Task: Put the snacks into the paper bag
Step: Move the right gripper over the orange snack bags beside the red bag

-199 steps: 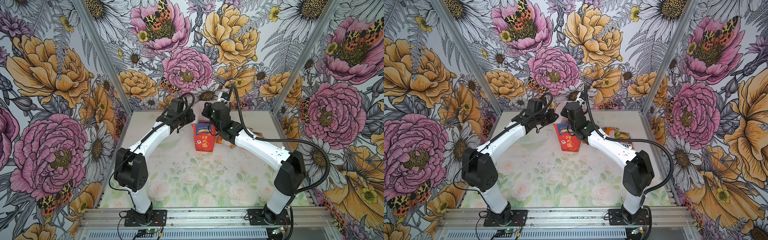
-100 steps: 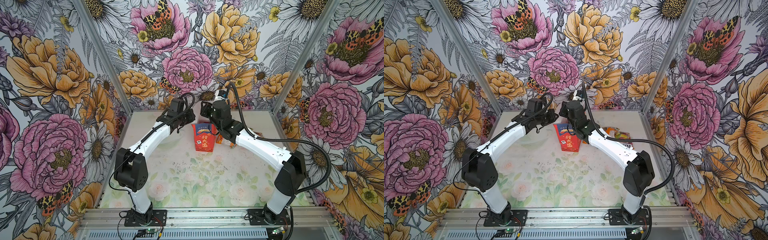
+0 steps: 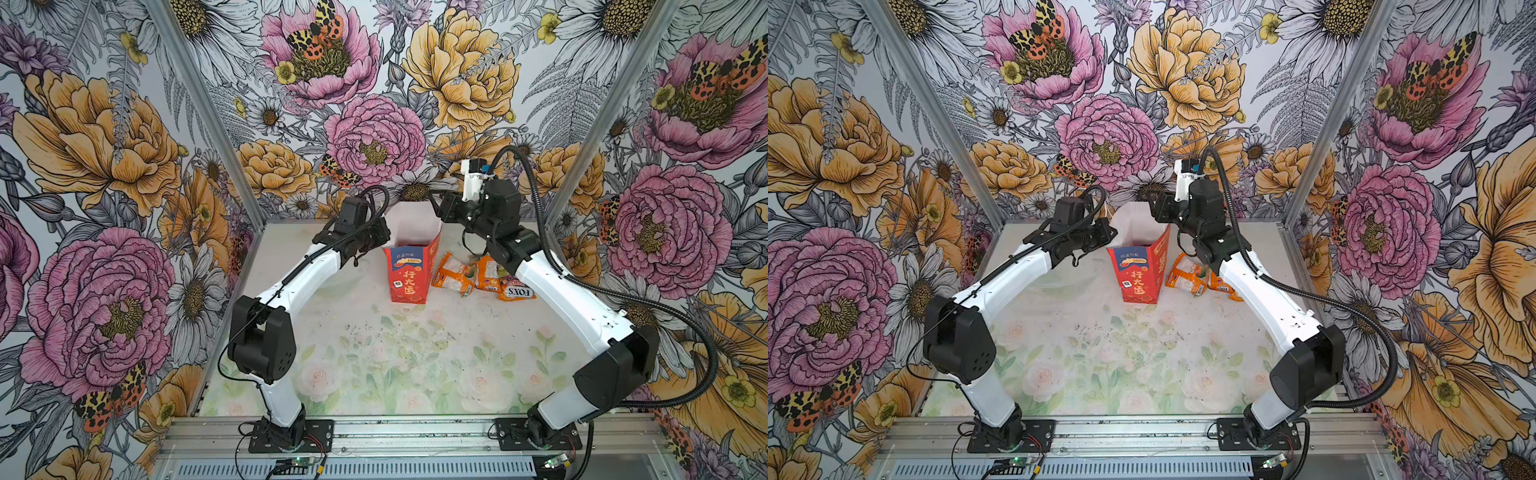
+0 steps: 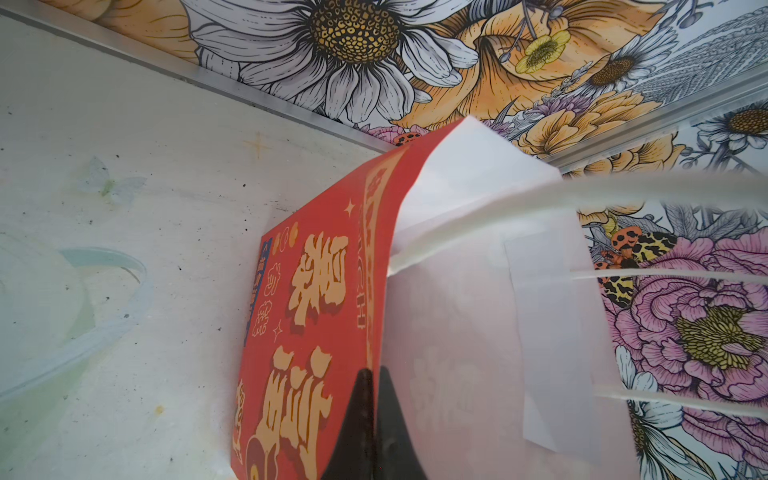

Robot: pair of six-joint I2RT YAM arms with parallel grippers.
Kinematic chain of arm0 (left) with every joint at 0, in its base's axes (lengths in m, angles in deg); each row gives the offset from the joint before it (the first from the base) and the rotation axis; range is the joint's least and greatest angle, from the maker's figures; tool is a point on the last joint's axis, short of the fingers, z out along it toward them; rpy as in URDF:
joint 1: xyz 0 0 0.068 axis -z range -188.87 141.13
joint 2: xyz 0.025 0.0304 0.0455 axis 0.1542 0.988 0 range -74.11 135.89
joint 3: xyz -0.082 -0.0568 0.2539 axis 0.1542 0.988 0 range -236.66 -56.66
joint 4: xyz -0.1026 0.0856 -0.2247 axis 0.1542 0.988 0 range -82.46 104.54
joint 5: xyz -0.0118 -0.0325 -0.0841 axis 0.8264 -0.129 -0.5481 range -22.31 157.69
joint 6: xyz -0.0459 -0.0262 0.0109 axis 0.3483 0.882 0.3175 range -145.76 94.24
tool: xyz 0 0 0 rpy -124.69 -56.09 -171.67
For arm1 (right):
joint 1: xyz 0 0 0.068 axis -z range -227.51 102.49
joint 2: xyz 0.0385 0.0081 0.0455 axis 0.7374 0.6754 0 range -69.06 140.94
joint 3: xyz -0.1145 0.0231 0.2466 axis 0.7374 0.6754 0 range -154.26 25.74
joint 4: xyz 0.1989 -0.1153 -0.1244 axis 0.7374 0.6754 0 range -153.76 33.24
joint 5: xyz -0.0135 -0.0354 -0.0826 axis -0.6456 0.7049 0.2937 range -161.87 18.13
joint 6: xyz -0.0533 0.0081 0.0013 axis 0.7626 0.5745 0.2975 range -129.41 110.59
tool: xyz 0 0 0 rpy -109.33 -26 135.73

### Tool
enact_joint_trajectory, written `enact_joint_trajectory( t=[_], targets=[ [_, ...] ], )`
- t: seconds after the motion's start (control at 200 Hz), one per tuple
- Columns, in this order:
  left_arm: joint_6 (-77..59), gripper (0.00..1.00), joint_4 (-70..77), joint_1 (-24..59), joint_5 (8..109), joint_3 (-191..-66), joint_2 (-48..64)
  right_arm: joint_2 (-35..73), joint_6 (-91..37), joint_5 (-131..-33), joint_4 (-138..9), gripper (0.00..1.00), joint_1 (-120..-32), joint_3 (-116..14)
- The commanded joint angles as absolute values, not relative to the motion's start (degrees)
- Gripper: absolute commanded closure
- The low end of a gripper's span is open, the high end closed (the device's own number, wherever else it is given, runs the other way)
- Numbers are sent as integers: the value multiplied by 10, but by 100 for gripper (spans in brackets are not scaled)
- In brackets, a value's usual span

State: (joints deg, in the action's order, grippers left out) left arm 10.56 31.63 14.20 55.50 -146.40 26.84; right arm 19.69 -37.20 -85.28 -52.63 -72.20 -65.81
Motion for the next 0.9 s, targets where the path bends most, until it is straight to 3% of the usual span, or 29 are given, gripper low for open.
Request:
enact_joint_trajectory(
  t=[0.0,0.195,0.37,0.896],
  targets=[
    [110,100,315,138,557,-1456,256,168,-267,-972,-437,58,-720,-669],
    [110,100,314,134,558,-1453,254,124,-110,-955,-287,53,-715,-660],
    [110,100,315,132,555,-1454,255,81,-33,-871,-229,30,-705,-621],
    [111,100,315,131,552,-1458,258,73,199,-758,-165,23,-692,-485]
  ],
)
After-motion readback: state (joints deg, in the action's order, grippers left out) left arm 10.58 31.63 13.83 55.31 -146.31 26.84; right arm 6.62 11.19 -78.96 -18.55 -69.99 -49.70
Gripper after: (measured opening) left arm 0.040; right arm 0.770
